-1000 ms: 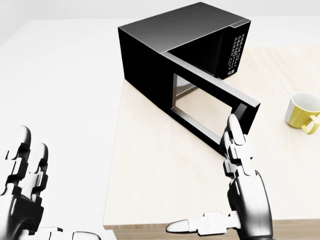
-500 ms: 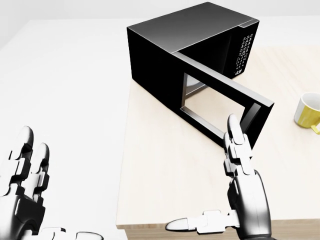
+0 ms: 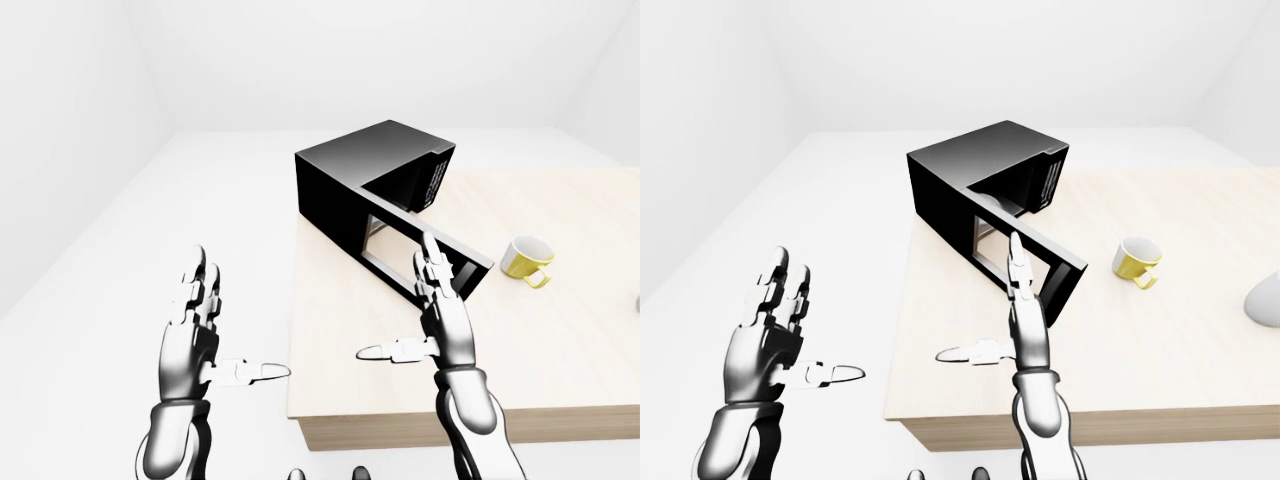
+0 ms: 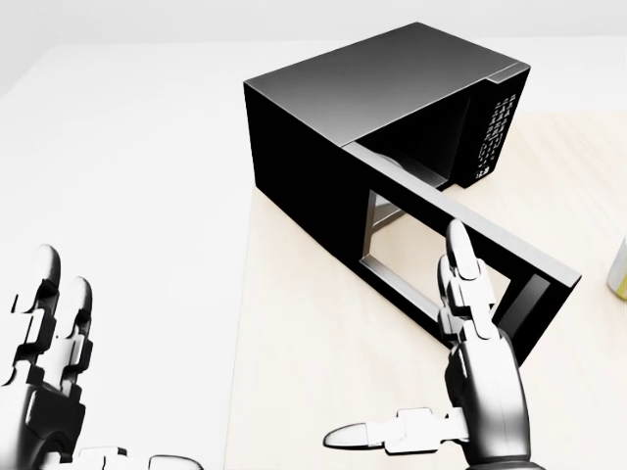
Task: Close the microwave.
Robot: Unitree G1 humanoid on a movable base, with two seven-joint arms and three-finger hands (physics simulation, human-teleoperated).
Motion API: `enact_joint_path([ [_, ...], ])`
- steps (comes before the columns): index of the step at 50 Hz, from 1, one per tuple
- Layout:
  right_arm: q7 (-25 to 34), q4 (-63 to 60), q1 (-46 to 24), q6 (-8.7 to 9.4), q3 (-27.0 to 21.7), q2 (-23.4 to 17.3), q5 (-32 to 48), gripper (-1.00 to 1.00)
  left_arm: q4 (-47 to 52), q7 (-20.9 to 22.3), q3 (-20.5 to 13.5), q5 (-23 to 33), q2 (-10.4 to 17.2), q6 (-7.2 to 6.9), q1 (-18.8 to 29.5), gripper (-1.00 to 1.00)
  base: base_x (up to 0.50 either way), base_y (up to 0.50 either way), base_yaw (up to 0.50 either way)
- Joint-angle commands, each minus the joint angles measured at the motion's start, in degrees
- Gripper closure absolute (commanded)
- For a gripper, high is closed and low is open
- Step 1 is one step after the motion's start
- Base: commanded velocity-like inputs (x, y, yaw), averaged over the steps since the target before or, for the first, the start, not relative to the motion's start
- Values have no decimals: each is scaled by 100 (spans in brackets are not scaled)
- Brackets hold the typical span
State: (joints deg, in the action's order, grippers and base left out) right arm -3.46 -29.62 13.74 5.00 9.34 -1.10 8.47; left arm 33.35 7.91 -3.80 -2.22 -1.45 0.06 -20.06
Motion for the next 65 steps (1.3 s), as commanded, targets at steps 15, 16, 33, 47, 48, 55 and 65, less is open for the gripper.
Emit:
enact_joint_path([
  [15, -17, 6, -7, 0, -38, 17, -93, -100, 88, 32, -43, -58, -14, -301, 27, -100, 26, 0, 0],
  [16, -20, 1, -1, 0, -38, 19, -91, -100, 88, 28, -41, -57, -13, -307, 26, -100, 50, 0, 0],
  [33, -67, 39, 40, -112, 18, 6, -16, -100, 12, 64, 7, -123, 5, -27, -50, -100, 12, 0, 0],
  [47, -74, 119, 13, -161, 4, 8, -13, -100, -14, 47, -31, -130, 0, -23, -26, -100, 0, 0, 0],
  [48, -73, 190, -20, -185, -18, 10, -24, -100, -2, 52, -29, -134, -2, -23, -35, -100, 0, 0, 0],
  [55, -46, 428, -128, -236, -122, 44, -60, -100, -8, 56, -35, -137, -9, -27, -23, -100, 0, 0, 0],
  [65, -36, 968, -384, -388, -299, 102, -91, -100, 8, 68, -49, -163, -8, -62, -16, -100, 0, 0, 0],
])
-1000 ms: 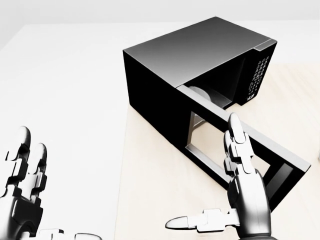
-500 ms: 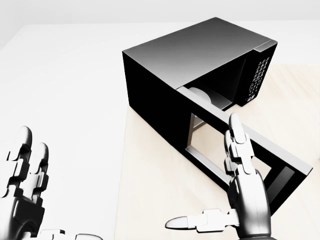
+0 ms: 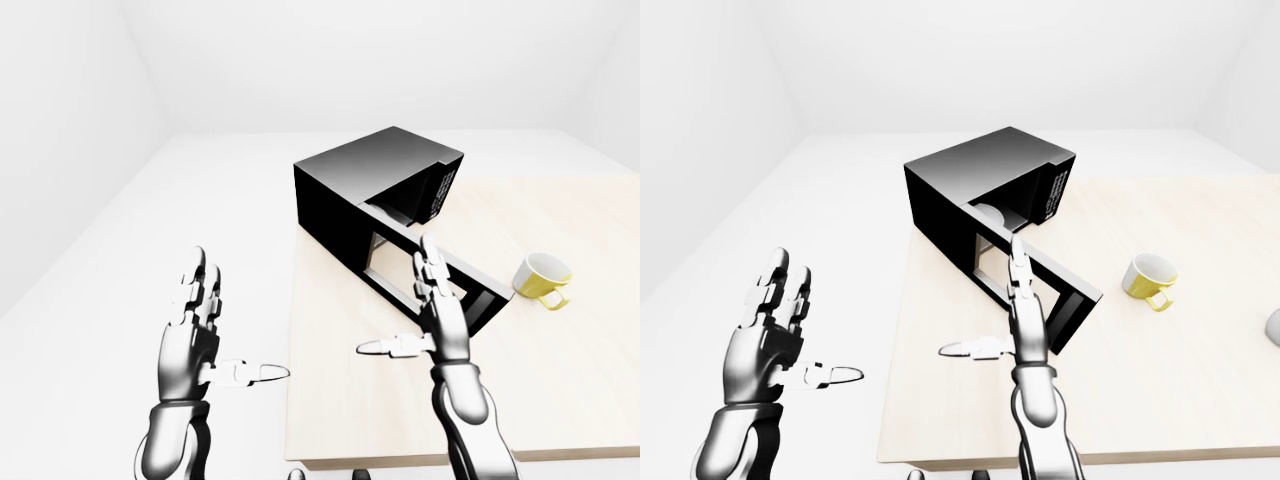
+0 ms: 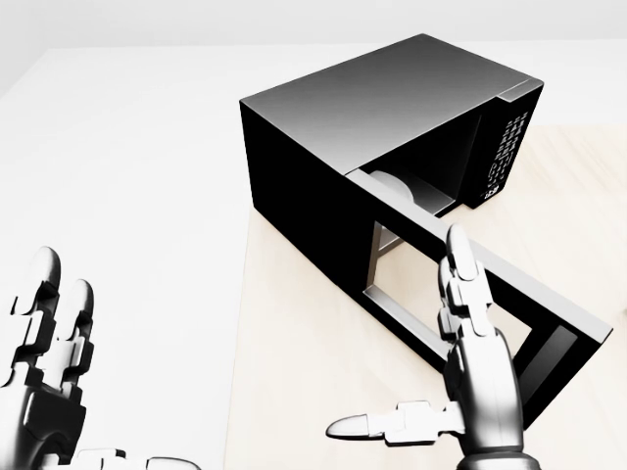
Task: Close the microwave.
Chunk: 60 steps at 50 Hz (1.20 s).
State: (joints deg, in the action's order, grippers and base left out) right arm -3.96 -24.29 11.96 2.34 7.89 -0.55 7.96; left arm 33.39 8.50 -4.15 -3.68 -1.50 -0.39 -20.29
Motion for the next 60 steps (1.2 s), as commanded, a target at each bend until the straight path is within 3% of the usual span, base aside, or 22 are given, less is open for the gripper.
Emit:
enact_joint_path([
  [1, 19, 464, -219, -130, -168, 50, -47, -100, 8, 10, -10, -13, -4, -14, 3, -100, 0, 0, 0],
  [13, 74, 1177, -547, -331, -357, 98, -147, -100, 45, 25, 22, -3, -3, -15, -40, -100, 0, 0, 0],
  [24, 45, 2594, -1277, -734, -686, 76, -296, -100, 51, 32, 27, 9, 7, -3, -55, -100, 0, 0, 0],
  [32, 16, 3294, -1825, -734, -901, -11, -422, -100, 104, 59, 4, -22, -3, -26, -77, -100, 0, 0, 0],
  [42, -82, 5610, -3143, -734, -1196, -296, -686, -100, 62, 51, -29, 23, -7, -41, -12, -100, 0, 0, 0],
  [60, -6, 7385, -4107, -734, -1370, -605, -994, -100, 8, 54, -8, 31, 1, -14, 2, -100, 0, 0, 0],
])
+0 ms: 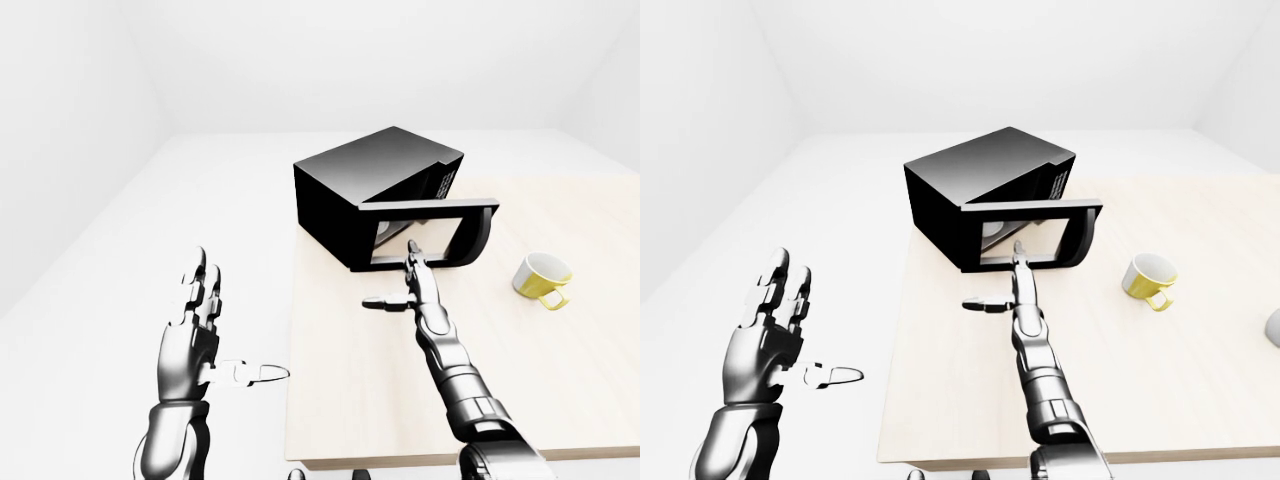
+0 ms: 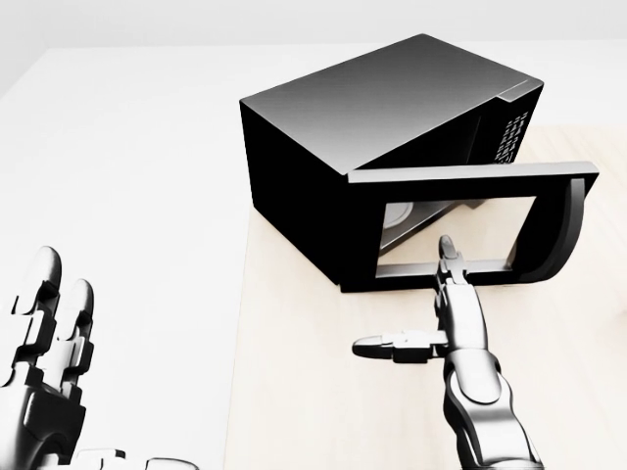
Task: Close the microwave.
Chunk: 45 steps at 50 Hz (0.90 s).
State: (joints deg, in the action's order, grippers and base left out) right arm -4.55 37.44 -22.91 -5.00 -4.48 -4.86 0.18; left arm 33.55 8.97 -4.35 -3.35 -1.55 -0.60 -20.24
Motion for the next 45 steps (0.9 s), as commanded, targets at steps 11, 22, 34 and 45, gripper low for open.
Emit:
enact_joint_path([
  [11, 35, 2039, -1084, 0, -171, -323, -267, -100, -12, 5, 48, 21, 6, 38, -29, -100, 0, 0, 0],
  [22, -21, 2670, -1897, 0, -148, -431, -77, -100, -87, -32, 107, 64, 25, 88, -20, -100, 0, 0, 0],
  [34, -47, 2754, -2607, 0, -93, -430, 170, -100, -129, -54, 159, 90, 46, 132, -29, -100, 0, 0, 0],
  [45, -42, 3250, -2910, 0, -136, -398, 303, -100, -138, -37, 159, 75, 54, 152, -41, -100, 0, 0, 0],
])
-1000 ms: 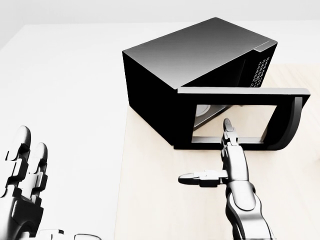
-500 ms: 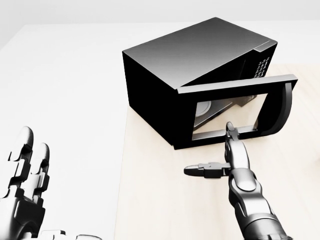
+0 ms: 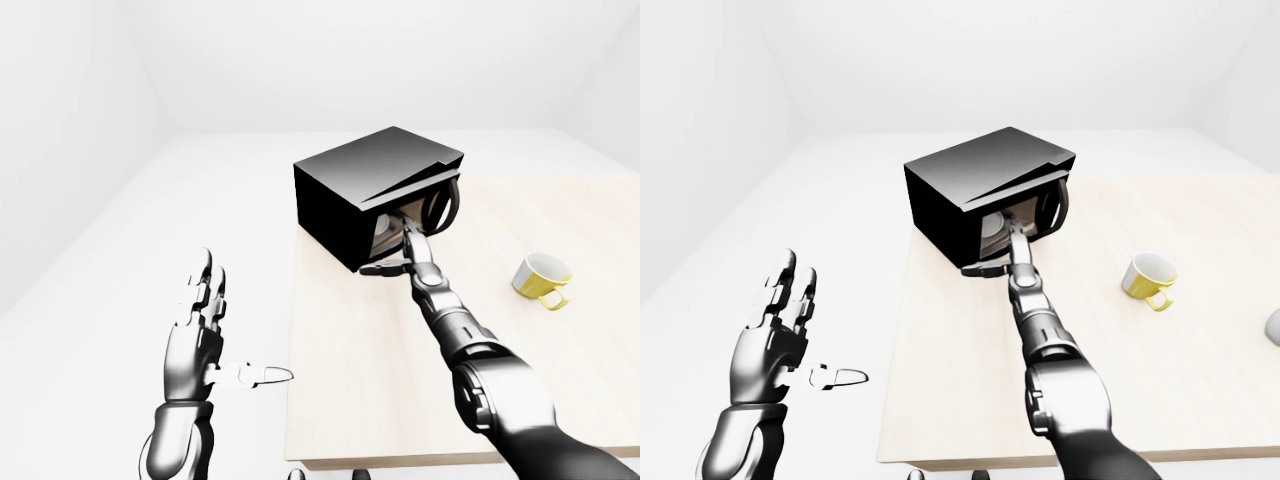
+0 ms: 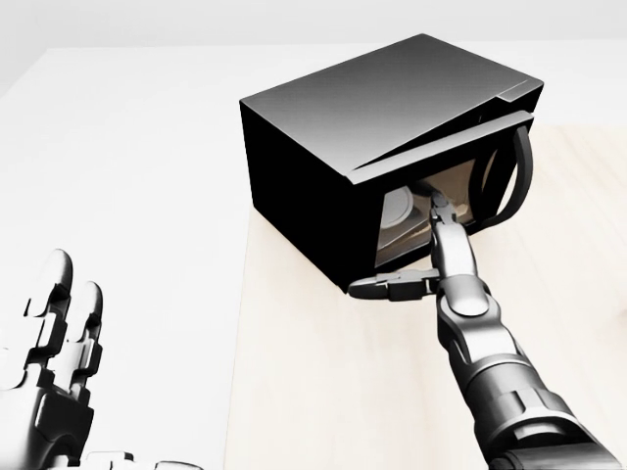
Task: Close the microwave.
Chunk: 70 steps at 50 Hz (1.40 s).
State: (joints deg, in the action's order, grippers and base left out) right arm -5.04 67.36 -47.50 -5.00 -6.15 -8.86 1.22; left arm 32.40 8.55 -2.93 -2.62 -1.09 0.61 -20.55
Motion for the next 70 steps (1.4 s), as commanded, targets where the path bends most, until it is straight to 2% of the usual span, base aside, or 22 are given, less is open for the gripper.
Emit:
enact_joint_path([
  [1, 7, 281, -470, 0, 24, -1, 201, -100, -23, 3, 18, 4, 8, 36, -12, -100, 0, 0, 0],
  [11, -4, 485, -723, 0, -34, -28, 264, -100, -43, -19, 58, 35, 14, 45, -8, -100, 0, 0, 0],
  [28, 167, 852, -1138, 0, -157, 151, 550, -100, -63, -35, 75, 49, 26, 45, 6, -100, 0, 0, 0],
  [40, 231, 955, -1105, 0, -176, 390, 1003, -100, -34, -38, 101, 57, 30, 43, -23, -100, 0, 0, 0],
  [56, 282, 816, -884, 0, -140, 355, 995, -100, 59, -38, 76, 38, 35, -37, -28, -100, 0, 0, 0],
  [58, -17, 530, -623, 0, 85, 308, 1157, -100, 65, -26, 55, 20, 31, -18, -41, -100, 1, 0, 0],
  [61, 108, -146, -218, 0, 209, 325, 1026, -100, 32, -13, 19, 2, 22, -10, -14, -100, 0, 0, 0],
  [64, 200, -3180, 1260, 6, 434, 399, 1058, -100, 0, -8, 8, 12, 11, 38, -15, -100, 0, 0, 0],
  [65, 285, -3824, 1558, 324, 451, 432, 1048, -100, -11, -4, 0, 1, 11, 29, -3, -100, 0, 0, 0],
  [66, 466, -5300, 2278, 959, 516, 502, 1071, -100, -73, -12, 6, 23, 7, 57, 25, -100, 0, 0, 0],
  [67, 514, -5832, 2526, 1000, 536, 537, 1119, -100, -88, -14, 16, 30, 6, 68, 25, -100, 0, 0, 0],
  [70, 528, -5885, 2549, 1000, 529, 549, 1135, -100, -89, -16, 17, 30, 8, 70, 25, -100, 0, 0, 0],
])
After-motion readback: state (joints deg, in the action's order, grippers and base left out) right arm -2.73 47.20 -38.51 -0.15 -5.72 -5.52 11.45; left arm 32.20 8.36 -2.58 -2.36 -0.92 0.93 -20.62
